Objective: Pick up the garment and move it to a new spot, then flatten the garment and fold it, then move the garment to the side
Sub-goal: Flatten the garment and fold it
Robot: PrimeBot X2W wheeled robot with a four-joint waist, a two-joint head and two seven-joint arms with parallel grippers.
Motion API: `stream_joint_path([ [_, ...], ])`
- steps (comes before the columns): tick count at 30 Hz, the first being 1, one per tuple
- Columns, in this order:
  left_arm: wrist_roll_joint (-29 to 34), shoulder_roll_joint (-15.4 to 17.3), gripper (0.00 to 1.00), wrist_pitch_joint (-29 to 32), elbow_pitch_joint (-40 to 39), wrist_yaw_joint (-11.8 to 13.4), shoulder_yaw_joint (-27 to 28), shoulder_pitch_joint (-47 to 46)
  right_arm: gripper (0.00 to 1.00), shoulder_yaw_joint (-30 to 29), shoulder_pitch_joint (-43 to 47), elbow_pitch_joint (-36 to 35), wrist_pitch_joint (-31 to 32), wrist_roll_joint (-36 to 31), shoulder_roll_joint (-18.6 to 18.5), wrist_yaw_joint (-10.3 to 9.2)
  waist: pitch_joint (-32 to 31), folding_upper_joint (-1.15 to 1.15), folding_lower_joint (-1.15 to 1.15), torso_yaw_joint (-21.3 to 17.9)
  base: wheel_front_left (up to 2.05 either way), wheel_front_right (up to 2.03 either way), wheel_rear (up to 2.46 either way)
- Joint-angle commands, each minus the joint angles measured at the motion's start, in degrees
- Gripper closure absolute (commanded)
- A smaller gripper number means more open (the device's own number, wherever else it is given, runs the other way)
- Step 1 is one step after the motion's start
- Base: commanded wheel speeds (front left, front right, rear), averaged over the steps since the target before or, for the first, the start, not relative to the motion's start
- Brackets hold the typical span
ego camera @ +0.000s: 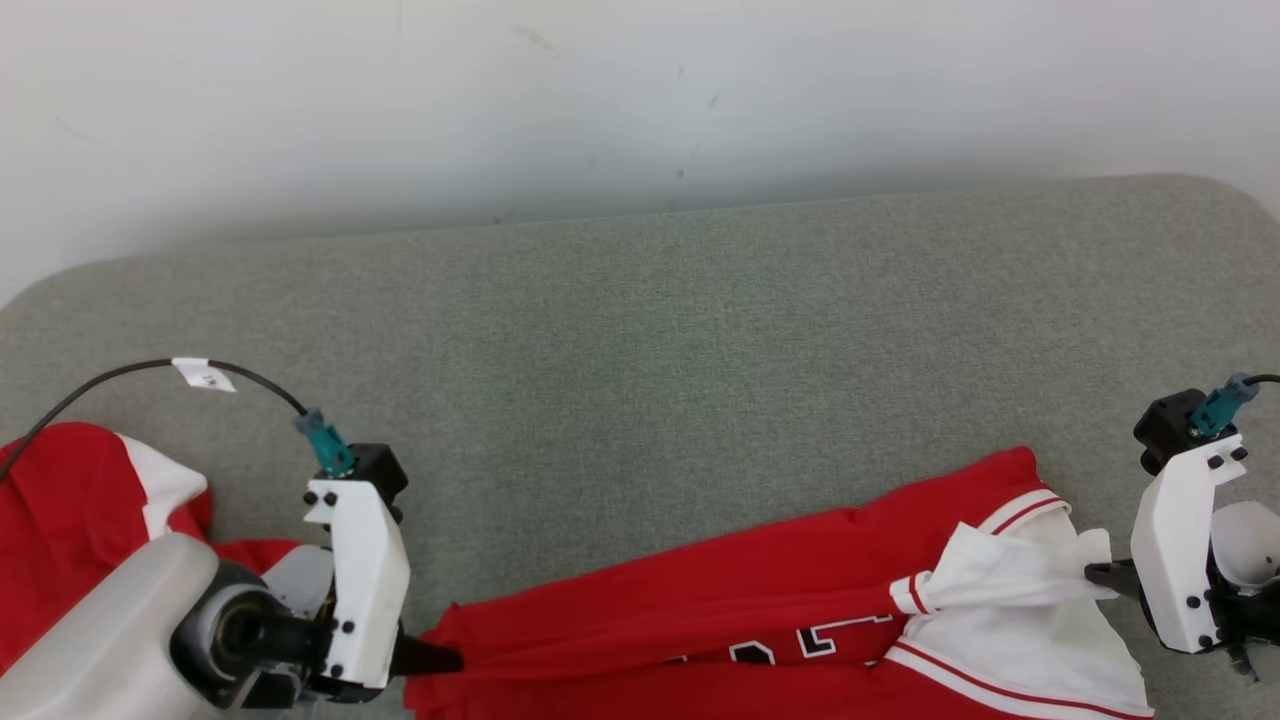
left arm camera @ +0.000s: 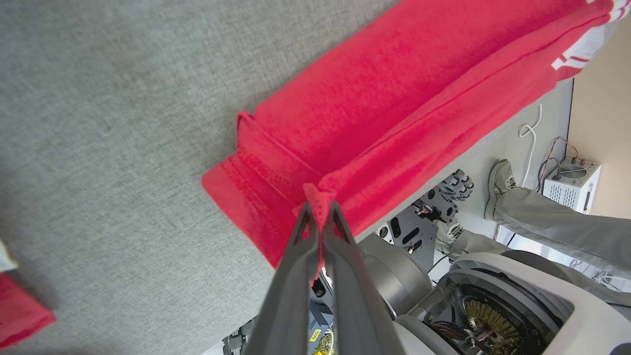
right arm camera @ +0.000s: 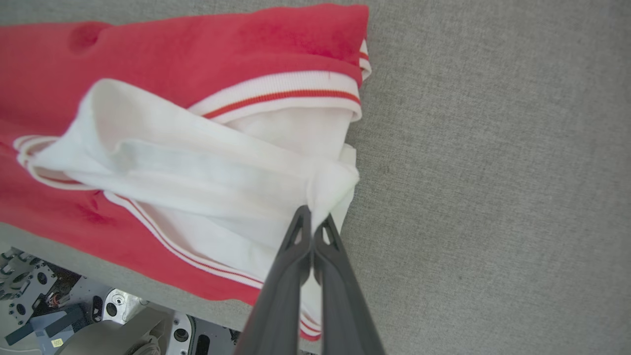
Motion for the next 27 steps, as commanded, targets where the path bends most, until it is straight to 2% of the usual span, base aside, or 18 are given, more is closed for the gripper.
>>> stream_joint_path([
  [1,0.29,0.32,0.59,-0.30,0.20,-0.41,-0.10,0.76,0.44,-0.44,1.01,-0.08,0.30,-0.42,0.19,-0.02,0.03,0.00,0.00,0.03,0.00,0.00,0.00],
  [2,0.46,0.29,0.50,-0.51,0.37,-0.47,-0.20,0.93,0.00,-0.68,1.30,-0.25,0.35,-0.66,0.32,-0.02,0.01,0.00,0.00,0.05,0.00,0.00,0.00],
  [3,0.52,0.27,0.00,-0.64,0.53,-0.74,-0.32,1.12,0.00,-0.95,1.61,-0.36,0.57,-0.90,0.43,-0.02,-0.06,0.00,0.00,0.08,0.00,0.00,0.00],
  [13,-1.13,0.29,0.00,-1.53,0.83,-1.41,0.51,2.03,0.00,-4.35,4.39,-1.85,2.27,-2.57,0.05,-0.01,-2.70,0.00,0.00,0.36,0.00,0.00,0.00],
  [18,-1.57,1.09,0.00,-3.51,-1.07,-0.94,2.51,1.80,0.00,-8.68,5.85,-3.37,1.71,-2.31,-0.18,-0.01,-4.36,0.00,0.00,0.80,0.00,0.00,0.00],
  [23,-0.49,1.99,0.00,-7.08,-4.27,-0.48,5.02,1.34,0.00,-14.53,6.90,-6.76,-0.36,-2.40,-0.25,-0.01,-5.81,0.00,0.00,1.34,0.00,0.00,0.00],
  [27,3.77,2.79,0.00,-13.79,-7.04,-0.37,6.97,0.85,0.00,-19.07,7.99,-11.67,-4.89,-3.74,0.49,-0.01,-6.58,0.00,0.00,1.69,0.00,0.00,0.00],
])
